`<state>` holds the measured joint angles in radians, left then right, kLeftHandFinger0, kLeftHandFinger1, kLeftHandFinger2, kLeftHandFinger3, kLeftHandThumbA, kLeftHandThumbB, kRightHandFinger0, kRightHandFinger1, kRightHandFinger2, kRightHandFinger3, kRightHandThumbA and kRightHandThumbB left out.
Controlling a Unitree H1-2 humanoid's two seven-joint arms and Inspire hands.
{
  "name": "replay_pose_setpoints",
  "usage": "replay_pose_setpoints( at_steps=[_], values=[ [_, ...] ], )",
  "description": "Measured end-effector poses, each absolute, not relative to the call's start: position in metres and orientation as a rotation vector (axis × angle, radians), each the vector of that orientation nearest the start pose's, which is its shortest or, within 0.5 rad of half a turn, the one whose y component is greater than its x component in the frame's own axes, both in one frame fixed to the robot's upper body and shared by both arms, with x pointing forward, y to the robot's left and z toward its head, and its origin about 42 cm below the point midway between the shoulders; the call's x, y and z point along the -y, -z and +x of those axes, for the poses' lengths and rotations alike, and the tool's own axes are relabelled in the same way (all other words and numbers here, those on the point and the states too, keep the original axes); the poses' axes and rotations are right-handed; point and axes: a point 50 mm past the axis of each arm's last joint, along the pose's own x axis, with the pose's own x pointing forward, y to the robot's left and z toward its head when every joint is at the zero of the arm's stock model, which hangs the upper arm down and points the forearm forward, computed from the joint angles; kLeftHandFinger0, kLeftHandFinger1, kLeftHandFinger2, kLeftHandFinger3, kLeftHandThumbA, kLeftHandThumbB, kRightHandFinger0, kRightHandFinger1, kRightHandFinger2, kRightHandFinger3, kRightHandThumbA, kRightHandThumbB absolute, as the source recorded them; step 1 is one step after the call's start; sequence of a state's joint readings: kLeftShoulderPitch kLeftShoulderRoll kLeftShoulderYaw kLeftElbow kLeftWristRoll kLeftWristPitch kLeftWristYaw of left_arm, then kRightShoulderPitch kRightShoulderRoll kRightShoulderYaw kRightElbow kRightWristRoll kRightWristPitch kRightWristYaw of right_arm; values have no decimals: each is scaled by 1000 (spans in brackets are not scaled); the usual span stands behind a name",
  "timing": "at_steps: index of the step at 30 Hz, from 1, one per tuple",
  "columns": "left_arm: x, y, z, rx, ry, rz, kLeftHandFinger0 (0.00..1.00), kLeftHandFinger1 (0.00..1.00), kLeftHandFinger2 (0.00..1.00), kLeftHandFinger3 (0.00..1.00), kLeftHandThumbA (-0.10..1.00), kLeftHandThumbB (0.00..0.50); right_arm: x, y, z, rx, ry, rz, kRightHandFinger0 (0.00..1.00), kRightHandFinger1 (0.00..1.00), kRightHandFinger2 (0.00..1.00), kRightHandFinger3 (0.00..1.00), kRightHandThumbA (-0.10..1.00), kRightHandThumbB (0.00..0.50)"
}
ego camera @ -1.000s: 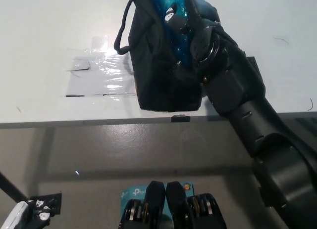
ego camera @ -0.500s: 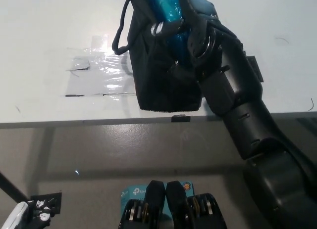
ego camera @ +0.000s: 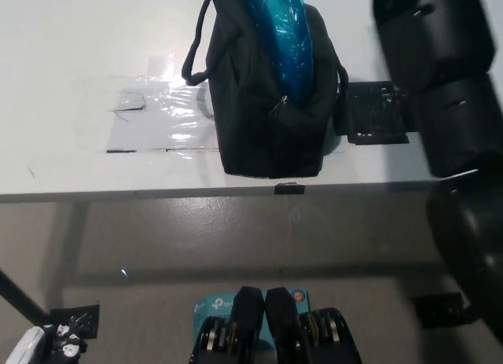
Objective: The robot uses its right hand to pick up a stack of plates kept in the middle of the desk and put it inside a bag kept next to it
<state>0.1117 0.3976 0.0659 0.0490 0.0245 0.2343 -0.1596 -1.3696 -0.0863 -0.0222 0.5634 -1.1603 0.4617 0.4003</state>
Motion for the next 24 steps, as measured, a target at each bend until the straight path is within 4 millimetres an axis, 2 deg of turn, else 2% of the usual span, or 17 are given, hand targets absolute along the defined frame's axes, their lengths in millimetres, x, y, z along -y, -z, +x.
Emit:
replay_pose_setpoints(
  at_steps=[3, 5, 8, 10, 12, 14, 15, 16, 17, 18, 19, 20, 21, 23, 24],
  values=[
    [-370, -69, 235, -414, 25, 381, 547, 585, 675, 681, -100, 135, 132, -534, 534, 221, 181, -1142, 1000, 1000, 1000, 1000, 1000, 500],
    [-370, -69, 235, -415, 26, 381, 590, 626, 720, 720, -100, 138, 137, -540, 529, 241, 197, -1127, 1000, 1000, 1000, 1000, 1000, 500],
    [-370, -69, 235, -416, 27, 381, 588, 624, 717, 718, -100, 139, 143, -546, 514, 295, 213, -1100, 1000, 1000, 1000, 1000, 1000, 500],
    [-370, -69, 235, -417, 28, 382, 572, 608, 703, 704, -100, 127, 145, -546, 507, 315, 213, -1087, 1000, 1000, 1000, 1000, 1000, 402],
    [-370, -69, 236, -417, 28, 381, 574, 611, 703, 701, -100, 127, 151, -534, 495, 339, 208, -1066, 1000, 1000, 1000, 1000, 1000, 405],
    [-370, -69, 235, -418, 29, 381, 580, 620, 712, 712, -100, 124, 156, -516, 485, 345, 193, -1047, 1000, 1000, 1000, 1000, 974, 311],
    [-370, -69, 235, -418, 29, 380, 581, 621, 714, 713, -100, 124, 160, -497, 480, 331, 178, -1030, 1000, 1000, 1000, 1000, 970, 310],
    [-369, -69, 235, -418, 30, 380, 583, 622, 713, 720, -100, 133, 164, -480, 473, 328, 169, -1008, 1000, 1000, 1000, 1000, 901, 232],
    [-369, -69, 235, -418, 30, 380, 584, 623, 713, 723, -100, 133, 168, -462, 468, 313, 157, -994, 1000, 1000, 1000, 1000, 900, 230],
    [-369, -69, 235, -418, 31, 380, 564, 599, 694, 702, -100, 141, 170, -449, 462, 306, 148, -979, 1000, 1000, 1000, 1000, 811, 184],
    [-369, -69, 235, -418, 32, 380, 556, 590, 683, 689, -100, 142, 176, -417, 451, 272, 126, -951, 1000, 1000, 1000, 1000, 719, 169],
    [-369, -69, 235, -418, 32, 379, 556, 590, 683, 688, -100, 149, 180, -402, 445, 255, 116, -937, 1000, 1000, 1000, 1000, 664, 161],
    [-369, -69, 235, -418, 32, 379, 559, 596, 689, 688, -100, 142, 186, -375, 434, 222, 101, -907, 1000, 1000, 1000, 1000, 622, 145],
    [-369, -69, 235, -419, 33, 378, 562, 602, 695, 688, -100, 142, 198, -328, 413, 146, 77, -853, 1000, 1000, 1000, 1000, 597, 144],
    [-369, -69, 235, -419, 34, 378, 551, 587, 682, 686, -100, 142, 202, -307, 403, 110, 67, -828, 1000, 1000, 1000, 1000, 518, 125]
  ],
)
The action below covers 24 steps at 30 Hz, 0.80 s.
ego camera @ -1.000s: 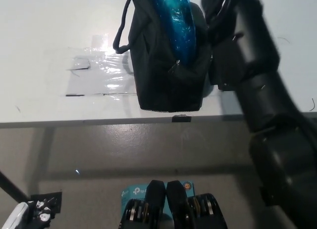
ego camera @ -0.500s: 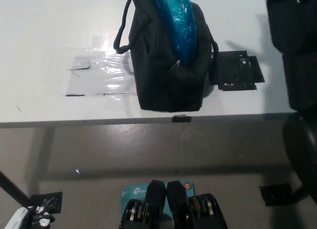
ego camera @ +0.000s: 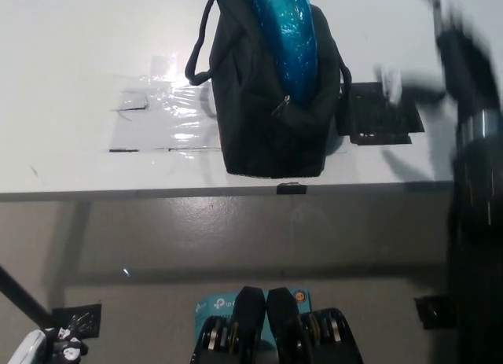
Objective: The robot uses its right hand to pick up a stack of plates kept in the middle of the desk and put it inside a bag kept next to it
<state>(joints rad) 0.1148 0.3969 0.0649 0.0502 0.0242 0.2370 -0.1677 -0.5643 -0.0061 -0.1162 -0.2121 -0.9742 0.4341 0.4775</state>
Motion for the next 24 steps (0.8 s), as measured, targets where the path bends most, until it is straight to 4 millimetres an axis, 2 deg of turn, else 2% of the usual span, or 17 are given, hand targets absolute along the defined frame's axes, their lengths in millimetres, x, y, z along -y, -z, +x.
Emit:
replay_pose_setpoints(
  at_steps=[1, 2, 3, 5, 6, 7, 9, 10, 11, 13, 15, 17, 18, 19, 21, 23, 24],
  values=[
    [-369, -69, 235, -419, 34, 378, 544, 581, 677, 682, -100, 139, 207, -290, 393, 81, 59, -804, 854, 982, 1000, 1000, 456, 99],
    [-369, -69, 235, -419, 34, 378, 544, 582, 677, 681, -100, 139, 211, -272, 384, 45, 50, -784, 693, 889, 1000, 1000, 396, 105],
    [-369, -69, 236, -419, 34, 377, 543, 583, 677, 680, -100, 139, 216, -255, 375, 11, 43, -766, 652, 855, 1000, 999, 393, 102],
    [-369, -69, 235, -419, 34, 377, 543, 584, 677, 679, -100, 139, 227, -219, 354, -66, 29, -722, 638, 841, 1000, 998, 393, 102],
    [-369, -69, 236, -419, 34, 377, 536, 578, 675, 680, -100, 137, 231, -205, 344, -96, 27, -703, 421, 579, 835, 927, 333, 138],
    [-369, -69, 235, -419, 34, 377, 535, 577, 674, 680, -100, 137, 235, -192, 335, -121, 22, -686, 389, 545, 810, 922, 332, 140],
    [-369, -69, 235, -419, 34, 376, 533, 576, 674, 680, -100, 137, 242, -170, 321, -163, 12, -667, 384, 538, 805, 921, 333, 141],
    [-369, -69, 235, -419, 34, 376, 569, 605, 709, 714, -100, 138, 246, -159, 314, -183, 9, -656, 338, 479, 728, 865, 312, 168],
    [-369, -69, 235, -419, 34, 376, 571, 606, 707, 715, -100, 138, 249, -148, 307, -203, 3, -646, 338, 477, 721, 855, 290, 171],
    [-369, -68, 235, -419, 35, 376, 574, 606, 699, 713, -100, 130, 254, -127, 296, -248, -6, -633, 396, 496, 715, 849, 307, 174],
    [-369, -68, 235, -419, 35, 376, 576, 606, 695, 711, -100, 130, 259, -108, 286, -283, -12, -618, 395, 494, 712, 847, 308, 175],
    [-368, -68, 235, -419, 35, 376, 571, 612, 698, 722, -100, 130, 262, -94, 279, -303, -16, -607, 473, 559, 697, 848, 190, 159],
    [-368, -68, 235, -419, 35, 375, 570, 613, 698, 722, -100, 130, 264, -88, 275, -313, -17, -608, 481, 559, 662, 863, 210, 156],
    [-368, -68, 235, -419, 35, 375, 568, 615, 700, 716, -100, 138, 266, -79, 271, -326, -21, -611, 471, 557, 659, 886, 258, 172],
    [-368, -68, 235, -419, 35, 375, 564, 617, 702, 708, -100, 138, 271, -64, 264, -351, -25, -620, 463, 556, 655, 892, 285, 171],
    [-368, -68, 235, -419, 35, 375, 557, 609, 700, 706, -100, 132, 277, -49, 256, -373, -28, -627, 400, 480, 610, 873, 273, 172],
    [-368, -68, 235, -420, 34, 375, 556, 608, 699, 703, -100, 134, 280, -43, 253, -381, -29, -630, 326, 415, 593, 854, 245, 181]
  ],
)
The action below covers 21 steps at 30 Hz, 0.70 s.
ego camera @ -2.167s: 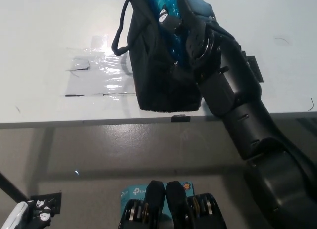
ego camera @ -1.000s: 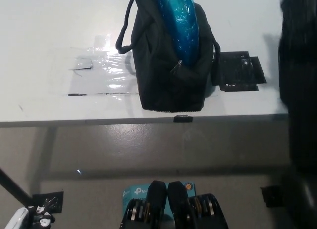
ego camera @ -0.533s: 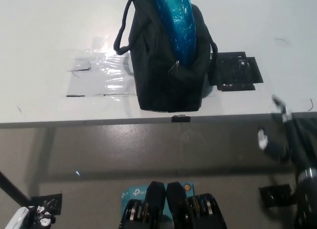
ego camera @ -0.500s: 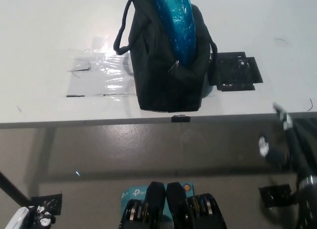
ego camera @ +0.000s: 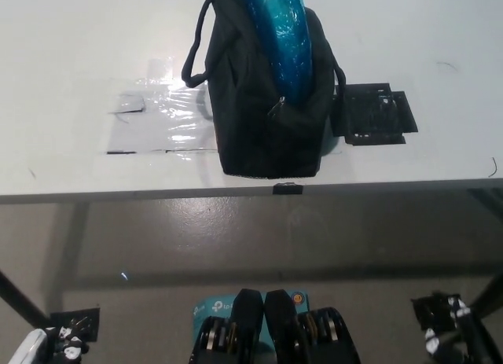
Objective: The robot uses its right hand to pick up a stack of plates kept in the middle of the desk and put it inside a bag kept next to it
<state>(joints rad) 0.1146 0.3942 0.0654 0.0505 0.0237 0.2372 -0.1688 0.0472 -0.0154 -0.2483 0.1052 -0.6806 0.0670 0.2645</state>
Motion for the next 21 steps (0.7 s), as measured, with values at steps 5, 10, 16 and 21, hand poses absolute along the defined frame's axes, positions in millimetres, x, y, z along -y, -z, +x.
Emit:
replay_pose_setpoints(
  at_steps=[5, 10, 16, 21],
  values=[
    [-368, -68, 235, -419, 34, 374, 564, 607, 722, 723, -100, 133, 290, -23, 243, -378, -16, -631, 243, 329, 538, 840, 325, 207],
    [-368, -68, 235, -419, 34, 374, 565, 608, 728, 729, -100, 133, 296, -16, 239, -330, 33, -594, 240, 323, 531, 836, 319, 208],
    [-369, -69, 236, -416, 30, 374, 587, 629, 714, 719, -100, 122, 303, -14, 237, -246, 116, -551, 310, 360, 522, 841, 407, 217],
    [-370, -72, 239, -406, 26, 372, 594, 633, 723, 722, -100, 127, 308, -23, 242, -139, 194, -526, 314, 363, 522, 850, 439, 220]
  ],
)
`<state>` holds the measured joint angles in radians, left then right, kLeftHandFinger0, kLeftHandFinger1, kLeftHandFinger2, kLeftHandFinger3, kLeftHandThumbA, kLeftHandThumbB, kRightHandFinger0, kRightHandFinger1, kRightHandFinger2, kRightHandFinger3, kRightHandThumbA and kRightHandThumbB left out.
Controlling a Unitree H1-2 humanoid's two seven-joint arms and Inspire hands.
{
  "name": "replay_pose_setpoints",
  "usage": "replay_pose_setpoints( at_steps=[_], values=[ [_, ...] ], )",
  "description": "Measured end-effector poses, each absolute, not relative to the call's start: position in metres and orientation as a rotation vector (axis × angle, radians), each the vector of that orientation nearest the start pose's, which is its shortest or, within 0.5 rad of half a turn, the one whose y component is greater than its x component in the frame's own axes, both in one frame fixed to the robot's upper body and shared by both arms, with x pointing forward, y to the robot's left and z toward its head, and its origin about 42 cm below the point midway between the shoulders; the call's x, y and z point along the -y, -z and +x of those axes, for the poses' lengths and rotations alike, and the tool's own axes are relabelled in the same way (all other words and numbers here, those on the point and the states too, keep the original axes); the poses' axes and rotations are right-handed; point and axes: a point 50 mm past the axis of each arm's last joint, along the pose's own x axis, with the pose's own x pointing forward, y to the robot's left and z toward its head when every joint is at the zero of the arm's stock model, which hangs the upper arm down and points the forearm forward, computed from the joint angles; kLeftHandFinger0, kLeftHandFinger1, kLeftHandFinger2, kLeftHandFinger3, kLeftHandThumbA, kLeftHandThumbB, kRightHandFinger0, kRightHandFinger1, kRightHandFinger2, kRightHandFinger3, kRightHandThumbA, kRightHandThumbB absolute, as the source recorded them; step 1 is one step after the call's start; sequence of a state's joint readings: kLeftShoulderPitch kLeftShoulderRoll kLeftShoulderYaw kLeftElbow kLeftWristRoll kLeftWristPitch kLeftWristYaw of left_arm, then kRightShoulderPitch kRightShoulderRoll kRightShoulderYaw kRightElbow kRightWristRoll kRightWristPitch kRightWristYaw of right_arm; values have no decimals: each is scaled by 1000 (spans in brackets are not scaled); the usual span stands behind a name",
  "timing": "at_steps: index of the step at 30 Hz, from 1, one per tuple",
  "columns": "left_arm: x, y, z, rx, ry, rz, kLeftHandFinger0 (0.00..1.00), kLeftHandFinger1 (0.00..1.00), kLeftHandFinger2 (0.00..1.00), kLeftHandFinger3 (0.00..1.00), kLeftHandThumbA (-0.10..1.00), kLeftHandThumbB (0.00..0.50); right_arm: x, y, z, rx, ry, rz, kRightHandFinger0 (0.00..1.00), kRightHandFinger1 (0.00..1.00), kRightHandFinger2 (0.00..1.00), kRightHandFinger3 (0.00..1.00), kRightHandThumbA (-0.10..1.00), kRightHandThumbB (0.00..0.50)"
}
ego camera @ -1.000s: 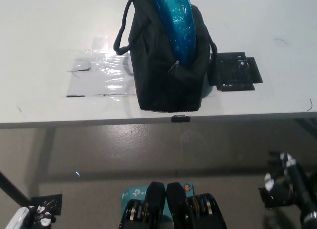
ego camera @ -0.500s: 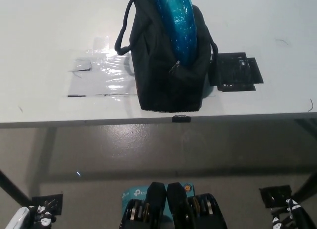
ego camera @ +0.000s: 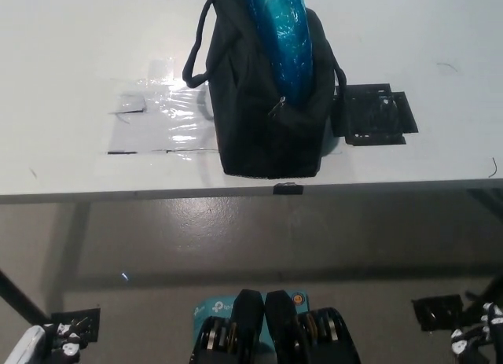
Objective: The robot uses its right hand to pick up a stack of plates kept in the middle of the desk and put it inside a bag kept next to it
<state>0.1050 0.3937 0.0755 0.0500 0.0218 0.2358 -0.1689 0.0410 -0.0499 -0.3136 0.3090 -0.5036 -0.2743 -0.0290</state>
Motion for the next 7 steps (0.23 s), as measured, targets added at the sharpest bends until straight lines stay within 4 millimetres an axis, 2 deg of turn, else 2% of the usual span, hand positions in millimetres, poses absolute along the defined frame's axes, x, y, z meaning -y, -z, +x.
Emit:
replay_pose_setpoints(
  at_steps=[1, 3, 5, 6, 7],
  values=[
    [-370, -72, 240, -403, 26, 372, 594, 633, 723, 722, -100, 127, 310, -25, 244, -119, 207, -524, 314, 363, 522, 850, 439, 220],
    [-370, -73, 242, -399, 26, 373, 624, 646, 738, 736, -100, 105, 314, -29, 246, -85, 230, -520, 313, 349, 512, 915, 409, 203],
    [-368, -75, 245, -390, 29, 375, 624, 643, 761, 743, -100, 108, 318, -32, 247, -69, 239, -521, 331, 361, 517, 946, 398, 200],
    [-368, -76, 247, -386, 30, 376, 575, 614, 738, 731, -100, 111, 320, -33, 248, -64, 239, -520, 284, 314, 477, 996, 339, 181],
    [-368, -76, 247, -386, 30, 376, 575, 614, 738, 731, -100, 111, 320, -33, 248, -64, 239, -520, 284, 314, 477, 996, 339, 181]
  ],
)
